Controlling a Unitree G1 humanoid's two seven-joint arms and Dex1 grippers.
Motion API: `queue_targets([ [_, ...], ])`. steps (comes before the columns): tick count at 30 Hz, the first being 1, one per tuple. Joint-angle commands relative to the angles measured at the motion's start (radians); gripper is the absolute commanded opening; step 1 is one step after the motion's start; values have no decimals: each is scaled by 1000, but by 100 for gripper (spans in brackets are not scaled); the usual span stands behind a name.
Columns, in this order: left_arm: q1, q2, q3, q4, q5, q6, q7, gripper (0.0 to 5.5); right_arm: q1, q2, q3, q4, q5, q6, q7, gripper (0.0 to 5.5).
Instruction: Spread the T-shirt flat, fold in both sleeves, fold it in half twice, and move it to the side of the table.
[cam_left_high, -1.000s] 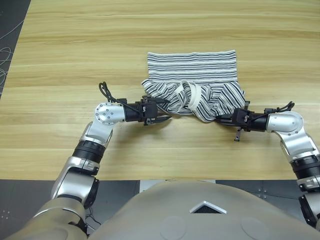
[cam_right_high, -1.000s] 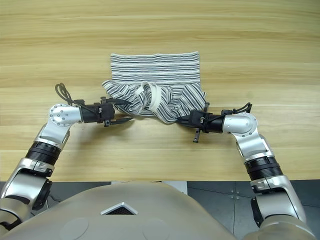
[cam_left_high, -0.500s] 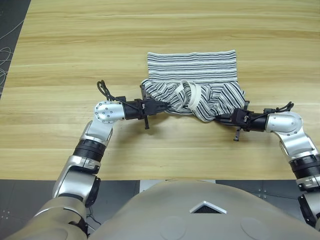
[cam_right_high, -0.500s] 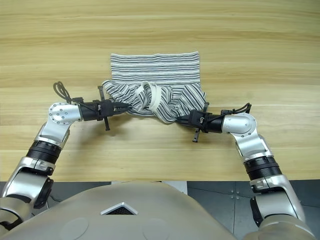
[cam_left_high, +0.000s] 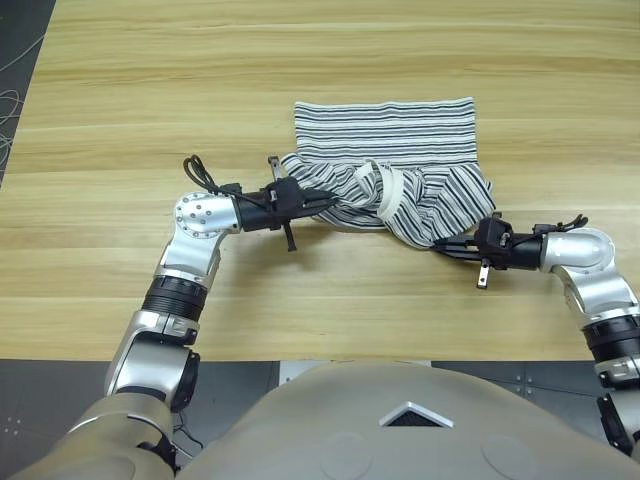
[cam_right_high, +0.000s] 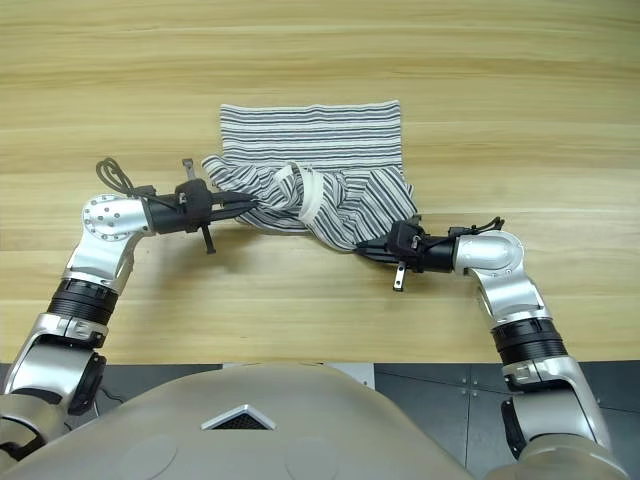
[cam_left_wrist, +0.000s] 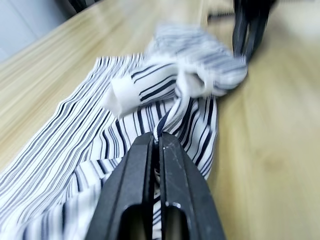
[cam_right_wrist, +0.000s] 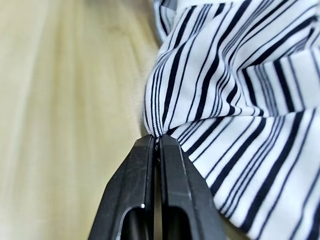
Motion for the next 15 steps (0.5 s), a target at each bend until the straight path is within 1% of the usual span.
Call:
queue_targets([
  [1,31,55,45,4,-84,134,-102,11,1,-36,-44,39,71,48,127,10],
  [3,36,67,38,54,-62,153,-125,11,-5,-45,-53,95,73,54,184,10],
  [6,40,84,-6,151,-2,165,-180,11,-44,-56,-68,225,57,48,259,10],
  [10,26,100,-44,270,71,121,-217,11,-64,-79,-114,307,86,39,368,10],
  [15,56,166,-85,352,127,83,-276,11,-71,-122,-128,410,76,17,394,10],
])
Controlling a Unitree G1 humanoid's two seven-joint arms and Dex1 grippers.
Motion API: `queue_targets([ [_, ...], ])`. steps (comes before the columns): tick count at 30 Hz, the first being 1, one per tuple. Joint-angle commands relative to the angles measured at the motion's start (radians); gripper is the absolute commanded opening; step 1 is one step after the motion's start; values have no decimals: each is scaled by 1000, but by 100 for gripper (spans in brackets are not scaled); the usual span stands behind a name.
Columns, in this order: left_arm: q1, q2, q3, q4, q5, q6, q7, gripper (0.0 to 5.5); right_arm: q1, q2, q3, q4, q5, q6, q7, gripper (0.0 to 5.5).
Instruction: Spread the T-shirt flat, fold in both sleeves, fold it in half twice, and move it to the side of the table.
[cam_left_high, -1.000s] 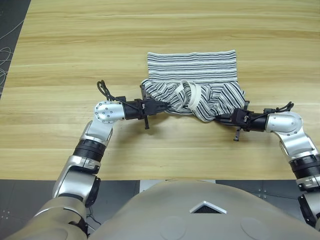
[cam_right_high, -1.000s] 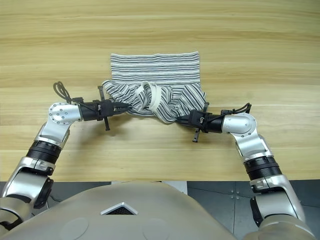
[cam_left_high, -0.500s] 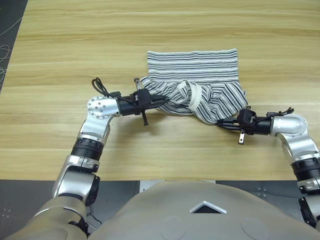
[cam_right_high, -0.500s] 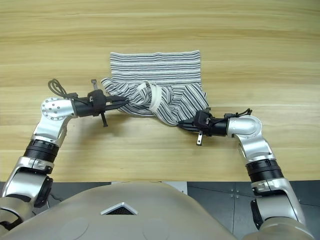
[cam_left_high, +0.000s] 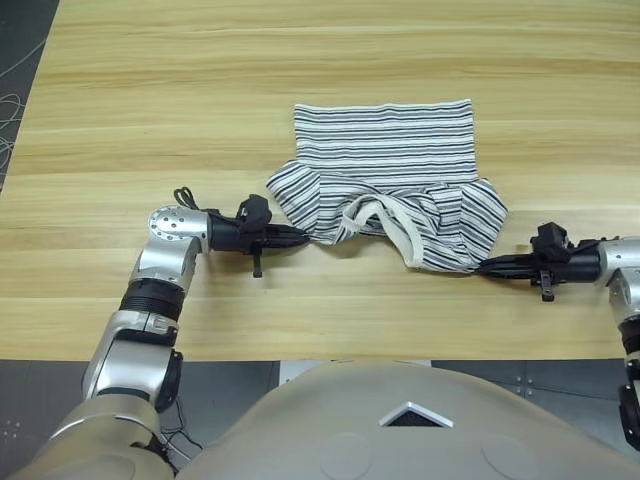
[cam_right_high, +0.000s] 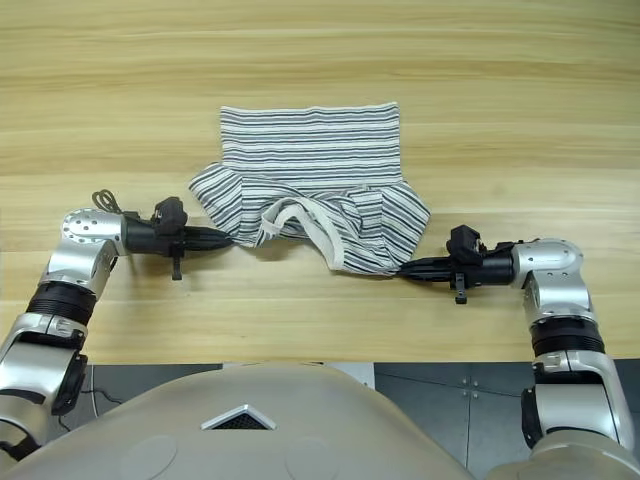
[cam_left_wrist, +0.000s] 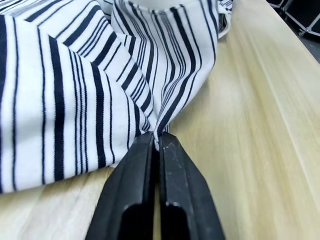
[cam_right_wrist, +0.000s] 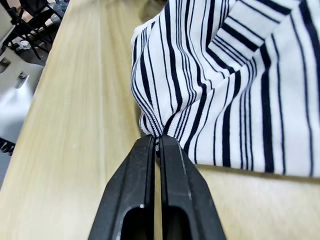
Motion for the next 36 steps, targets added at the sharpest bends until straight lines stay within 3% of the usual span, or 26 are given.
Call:
queue_targets([
  [1,69,92,-56,112,132,-2,-32,11,-19,-59,-18,90,-9,-18,9,10],
  [9,200,178,-125,131,170,-68,-113,11,29,-102,74,114,26,11,9,10],
  [16,421,232,-230,-415,51,38,-150,11,186,-161,275,-235,109,66,9,10],
  [22,486,280,-227,-585,-5,148,-115,11,201,-190,260,-342,162,125,9,10],
  [30,340,228,-161,-397,19,152,-57,11,121,-144,195,-208,140,157,8,10],
  [33,297,214,-142,-370,4,158,-69,10,114,-150,196,-192,142,157,9,64],
  [36,295,205,-138,-355,-2,147,-91,67,116,-154,199,-188,155,162,9,138],
])
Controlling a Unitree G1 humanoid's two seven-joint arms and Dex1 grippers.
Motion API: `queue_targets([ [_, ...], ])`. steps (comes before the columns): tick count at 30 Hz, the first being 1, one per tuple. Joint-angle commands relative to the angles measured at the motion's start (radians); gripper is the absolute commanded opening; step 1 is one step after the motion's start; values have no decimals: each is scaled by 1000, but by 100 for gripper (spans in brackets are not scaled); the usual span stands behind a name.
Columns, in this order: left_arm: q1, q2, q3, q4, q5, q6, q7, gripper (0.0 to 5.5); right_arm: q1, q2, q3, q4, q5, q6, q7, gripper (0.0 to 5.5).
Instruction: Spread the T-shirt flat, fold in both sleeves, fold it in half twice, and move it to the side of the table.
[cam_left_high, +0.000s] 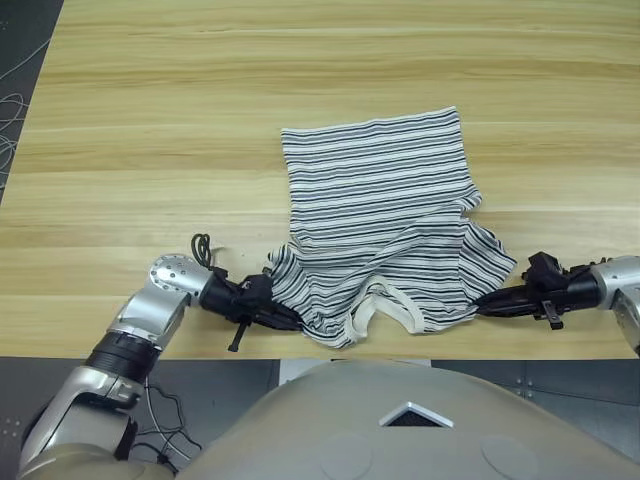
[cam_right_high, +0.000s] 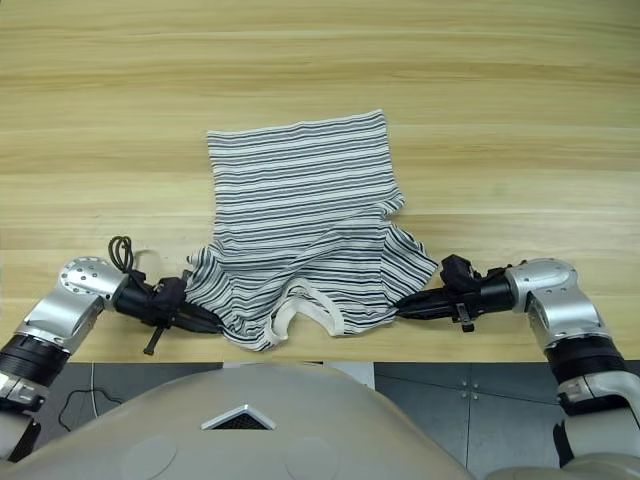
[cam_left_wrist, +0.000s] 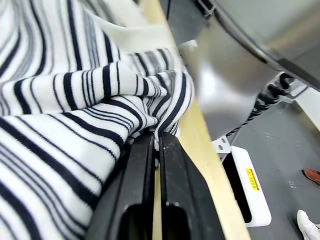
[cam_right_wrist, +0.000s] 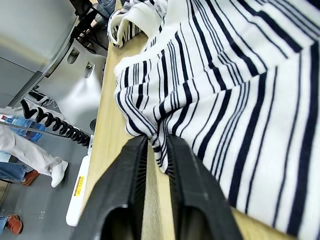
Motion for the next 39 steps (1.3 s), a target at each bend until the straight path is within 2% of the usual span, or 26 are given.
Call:
queue_targets([
  [1,16,-1,-4,68,78,21,54,79,5,-6,5,10,8,15,-2,156],
  [8,42,7,-6,33,76,5,33,156,-1,-1,-23,-25,75,69,-3,283],
  [16,-23,-28,105,-150,-89,153,41,168,-64,29,-141,-75,222,209,-2,286],
  [20,-167,-86,215,-237,-248,284,89,168,-176,85,-260,-49,296,306,-29,286],
  [22,-243,-118,269,-238,-307,337,132,168,-254,133,-322,-20,313,347,-99,286],
  [28,-393,-212,264,-6,-131,230,269,168,-389,283,-344,13,114,211,-367,286],
  [32,-524,-306,175,324,168,19,498,168,-472,365,-228,62,-145,123,-551,286],
  [35,-574,-345,142,469,257,-40,542,168,-531,390,-145,172,-295,60,-580,286],
  [39,-613,-363,97,644,371,-144,586,168,-622,422,-91,353,-423,17,-604,286],
])
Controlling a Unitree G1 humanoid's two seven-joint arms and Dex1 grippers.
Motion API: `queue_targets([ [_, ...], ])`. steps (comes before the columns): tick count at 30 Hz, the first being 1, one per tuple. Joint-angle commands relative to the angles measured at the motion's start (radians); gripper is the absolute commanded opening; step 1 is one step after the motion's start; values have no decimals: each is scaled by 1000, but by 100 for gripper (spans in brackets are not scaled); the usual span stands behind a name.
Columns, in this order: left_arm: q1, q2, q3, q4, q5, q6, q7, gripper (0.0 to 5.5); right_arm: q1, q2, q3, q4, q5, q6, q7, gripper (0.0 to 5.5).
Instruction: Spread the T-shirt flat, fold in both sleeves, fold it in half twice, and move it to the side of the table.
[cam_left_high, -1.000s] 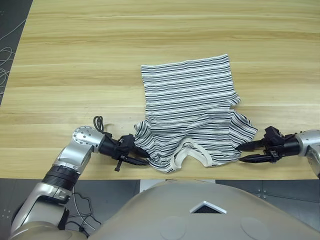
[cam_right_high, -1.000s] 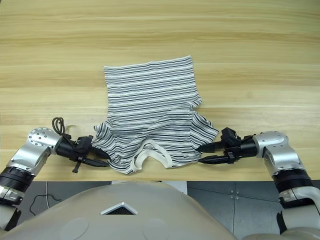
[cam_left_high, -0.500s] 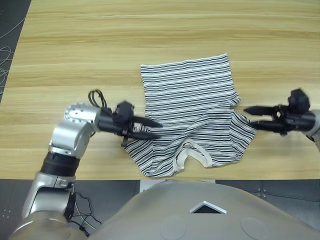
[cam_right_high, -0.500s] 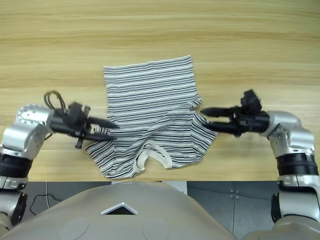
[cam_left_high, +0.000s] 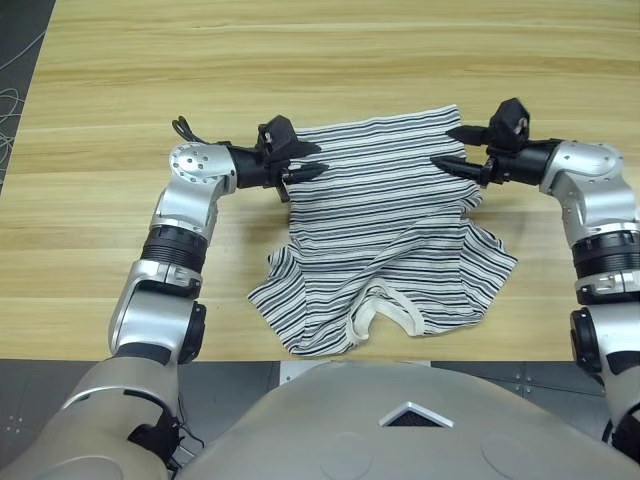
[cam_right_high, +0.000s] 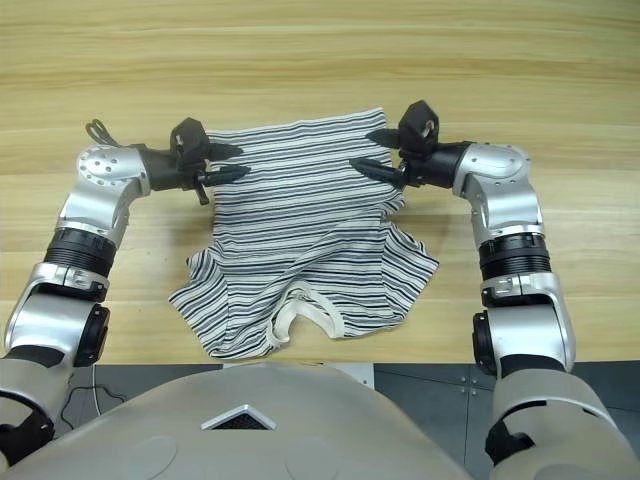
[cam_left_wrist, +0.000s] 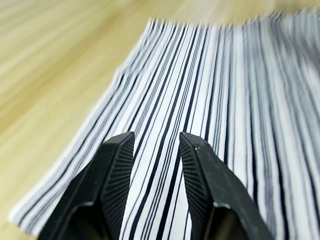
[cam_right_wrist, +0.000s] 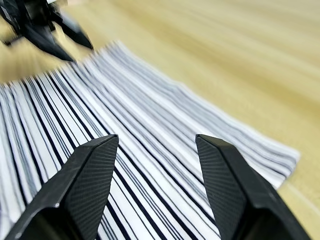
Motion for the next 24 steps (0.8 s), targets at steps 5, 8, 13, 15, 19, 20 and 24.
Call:
queue_targets([
  [5,-74,-19,-68,284,184,-175,81,168,-185,42,74,388,-241,-118,-130,286],
  [8,-109,-25,-83,361,225,-205,128,168,-214,58,79,471,-292,-180,-193,286],
  [13,-242,-50,-123,517,346,-224,376,168,-255,120,114,565,-386,-263,-338,286],
  [15,-299,-69,-130,561,385,-231,469,168,-277,154,128,595,-421,-293,-408,286],
  [19,-366,-104,-124,612,424,-233,591,168,-298,213,110,629,-433,-363,-499,286],
  [20,-373,-111,-121,620,431,-233,616,168,-298,224,102,634,-431,-375,-514,286],
  [24,-364,-124,-97,630,431,-253,633,168,-287,226,77,648,-431,-412,-542,286],
])
